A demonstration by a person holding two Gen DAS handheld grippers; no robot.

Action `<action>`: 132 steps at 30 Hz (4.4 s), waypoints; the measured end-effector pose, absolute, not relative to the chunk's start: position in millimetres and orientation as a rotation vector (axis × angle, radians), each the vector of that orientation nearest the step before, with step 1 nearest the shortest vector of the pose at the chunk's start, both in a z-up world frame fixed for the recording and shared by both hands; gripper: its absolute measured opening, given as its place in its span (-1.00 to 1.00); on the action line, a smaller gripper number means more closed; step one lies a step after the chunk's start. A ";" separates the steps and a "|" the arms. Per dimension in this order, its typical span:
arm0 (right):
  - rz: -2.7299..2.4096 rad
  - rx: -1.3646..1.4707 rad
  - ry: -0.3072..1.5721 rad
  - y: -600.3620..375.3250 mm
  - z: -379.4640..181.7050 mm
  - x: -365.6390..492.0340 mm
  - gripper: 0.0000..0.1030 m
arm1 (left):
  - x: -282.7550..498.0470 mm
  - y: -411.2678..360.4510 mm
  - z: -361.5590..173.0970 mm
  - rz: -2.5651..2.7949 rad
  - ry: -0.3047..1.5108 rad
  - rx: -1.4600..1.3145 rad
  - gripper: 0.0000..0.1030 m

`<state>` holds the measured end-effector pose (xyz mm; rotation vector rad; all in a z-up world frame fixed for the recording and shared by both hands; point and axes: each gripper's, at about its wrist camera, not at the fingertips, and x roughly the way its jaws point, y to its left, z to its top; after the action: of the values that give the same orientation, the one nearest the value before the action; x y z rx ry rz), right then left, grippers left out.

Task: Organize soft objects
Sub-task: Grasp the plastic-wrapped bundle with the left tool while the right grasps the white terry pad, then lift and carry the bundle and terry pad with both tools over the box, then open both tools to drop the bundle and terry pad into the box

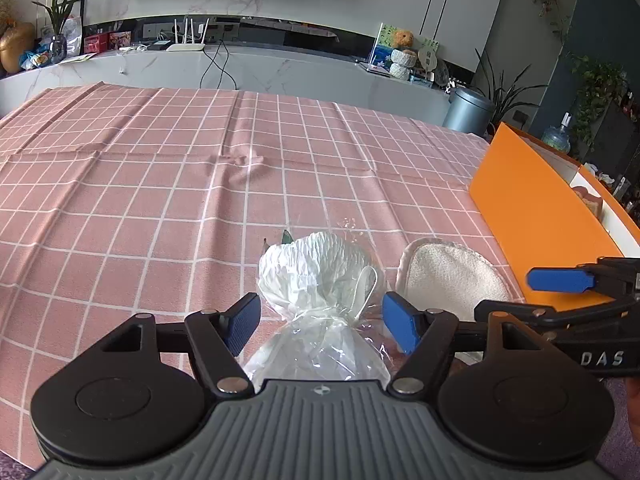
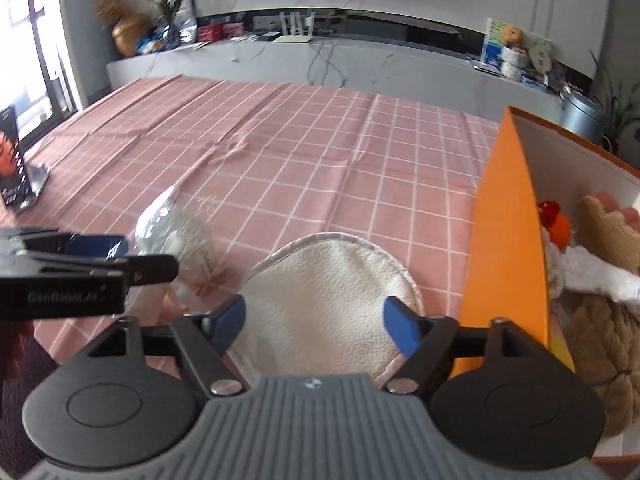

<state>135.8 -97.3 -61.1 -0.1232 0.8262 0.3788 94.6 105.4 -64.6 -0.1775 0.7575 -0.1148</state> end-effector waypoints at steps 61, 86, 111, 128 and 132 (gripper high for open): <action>0.353 -0.145 0.734 -75.2 -65.8 124.3 -0.85 | 98.4 123.7 -67.6 -0.089 0.783 -0.251 0.10; 0.422 -0.209 0.532 -112.0 21.6 96.9 -0.86 | 89.8 98.1 5.0 -0.171 0.606 -0.261 0.10; 0.197 -0.334 0.532 -260.2 69.2 96.7 -0.86 | 143.1 -53.5 47.6 -0.575 0.542 -0.144 0.10; 0.212 -0.240 0.818 -318.4 2.4 129.4 -0.86 | 165.9 -134.2 -13.2 -0.677 0.711 0.141 0.10; 0.244 -0.254 0.857 -316.0 -1.9 135.2 -0.86 | 167.8 -141.5 -20.1 -0.684 0.735 0.213 0.10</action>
<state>135.2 -316.0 -1.9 -0.2541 0.8573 0.2440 167.8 -141.5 -20.1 0.2134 0.7353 -0.6841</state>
